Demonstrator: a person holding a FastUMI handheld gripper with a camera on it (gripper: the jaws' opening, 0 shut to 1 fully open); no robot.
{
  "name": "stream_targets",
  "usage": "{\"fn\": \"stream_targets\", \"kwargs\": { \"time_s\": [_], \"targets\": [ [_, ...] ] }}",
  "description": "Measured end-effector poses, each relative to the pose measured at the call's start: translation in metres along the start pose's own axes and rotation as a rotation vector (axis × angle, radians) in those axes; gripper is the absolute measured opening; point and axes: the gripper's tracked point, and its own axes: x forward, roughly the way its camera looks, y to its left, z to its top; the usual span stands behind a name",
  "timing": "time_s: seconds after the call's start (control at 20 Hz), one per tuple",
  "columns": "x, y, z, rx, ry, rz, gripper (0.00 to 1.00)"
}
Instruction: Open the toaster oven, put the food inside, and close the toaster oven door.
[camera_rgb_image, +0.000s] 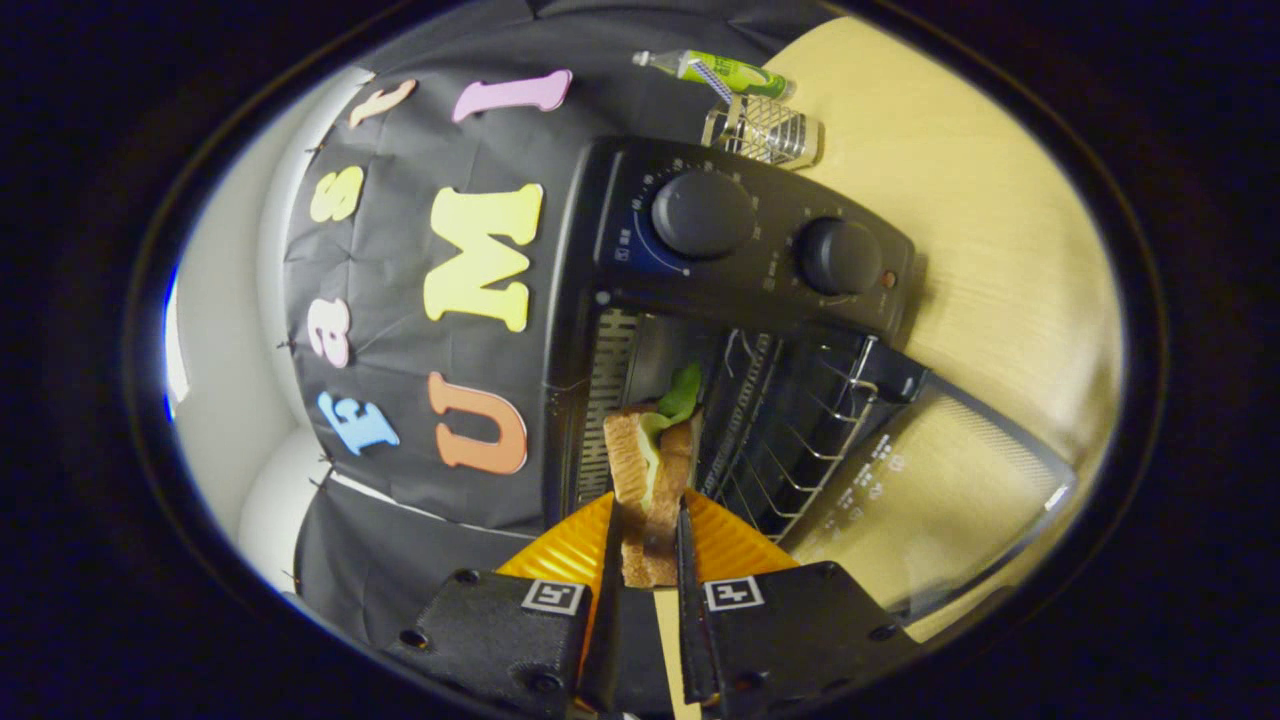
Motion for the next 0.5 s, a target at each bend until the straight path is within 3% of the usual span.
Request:
{"fn": "stream_targets", "kwargs": {
  "time_s": [0.35, 0.5],
  "targets": [
    [0.037, -0.012, -0.003, 0.004, -0.061, -0.022, 0.3],
    [0.036, -0.018, -0.008, -0.039, -0.027, -0.085, 0.36]
  ]
}}
